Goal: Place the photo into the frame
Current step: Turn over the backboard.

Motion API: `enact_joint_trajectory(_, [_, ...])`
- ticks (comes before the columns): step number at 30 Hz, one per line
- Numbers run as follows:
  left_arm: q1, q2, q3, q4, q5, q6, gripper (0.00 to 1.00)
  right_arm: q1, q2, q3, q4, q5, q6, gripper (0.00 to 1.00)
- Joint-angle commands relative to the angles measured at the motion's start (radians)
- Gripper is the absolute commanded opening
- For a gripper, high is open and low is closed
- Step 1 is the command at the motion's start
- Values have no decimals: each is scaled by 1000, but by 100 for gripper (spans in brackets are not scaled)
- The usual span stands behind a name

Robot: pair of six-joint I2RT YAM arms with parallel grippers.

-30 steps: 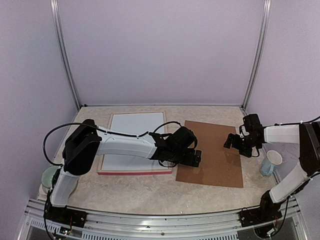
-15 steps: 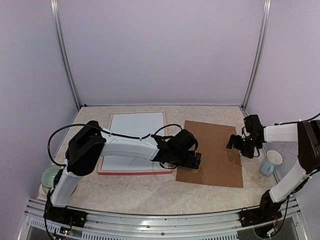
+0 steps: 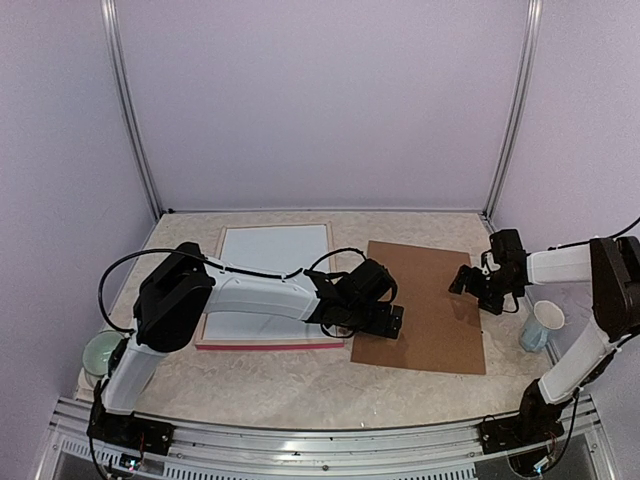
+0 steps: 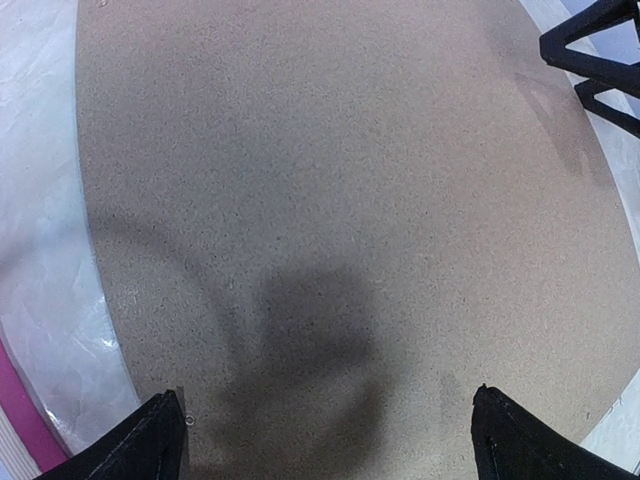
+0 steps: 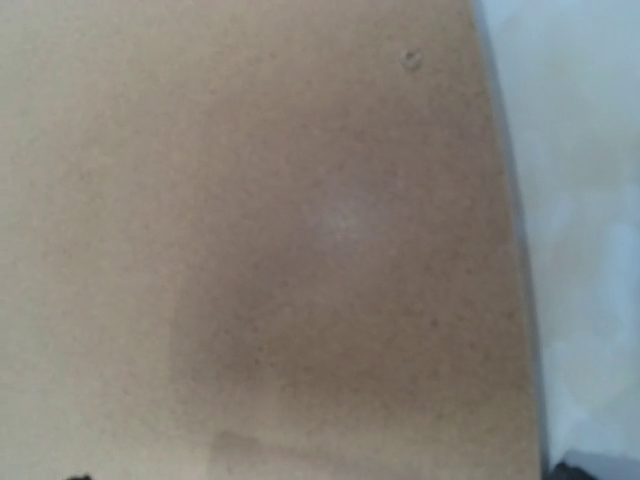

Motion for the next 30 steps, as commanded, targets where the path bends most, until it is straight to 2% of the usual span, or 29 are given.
enact_joint_trajectory(1, [-4,42,19,-10,30,7,99,-11,-16,-10,10,-124,22,99])
enact_joint_trajectory(13, [-4,62,22,-10,55,0,99,-41,-102,-36,114,-408,86,99])
enact_joint_trajectory(22, [-2,54,26,-7,43,6,99,-45,-118,-38,111,-424,89,99])
enact_joint_trajectory(30, [0,48,36,-7,45,10,99,-55,-142,-46,172,-504,125,99])
